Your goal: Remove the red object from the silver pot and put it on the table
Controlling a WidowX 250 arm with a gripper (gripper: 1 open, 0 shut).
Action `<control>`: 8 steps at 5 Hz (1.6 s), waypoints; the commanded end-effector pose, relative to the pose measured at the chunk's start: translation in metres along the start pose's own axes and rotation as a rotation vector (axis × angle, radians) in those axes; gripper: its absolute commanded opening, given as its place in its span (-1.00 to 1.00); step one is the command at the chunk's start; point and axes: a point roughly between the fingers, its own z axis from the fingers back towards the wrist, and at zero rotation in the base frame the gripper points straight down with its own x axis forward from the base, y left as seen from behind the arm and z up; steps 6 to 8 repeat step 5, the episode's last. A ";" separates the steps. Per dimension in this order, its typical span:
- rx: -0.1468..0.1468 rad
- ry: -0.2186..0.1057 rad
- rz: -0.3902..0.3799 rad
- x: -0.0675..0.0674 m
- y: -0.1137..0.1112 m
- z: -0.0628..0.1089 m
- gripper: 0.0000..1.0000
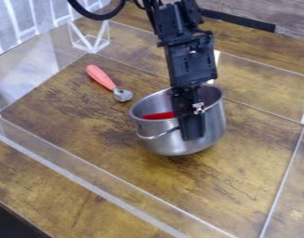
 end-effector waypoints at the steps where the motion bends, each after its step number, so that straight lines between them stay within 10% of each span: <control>1: -0.096 0.076 0.018 -0.023 0.015 -0.042 -1.00; 8: -0.145 0.112 -0.029 -0.030 0.018 -0.063 -1.00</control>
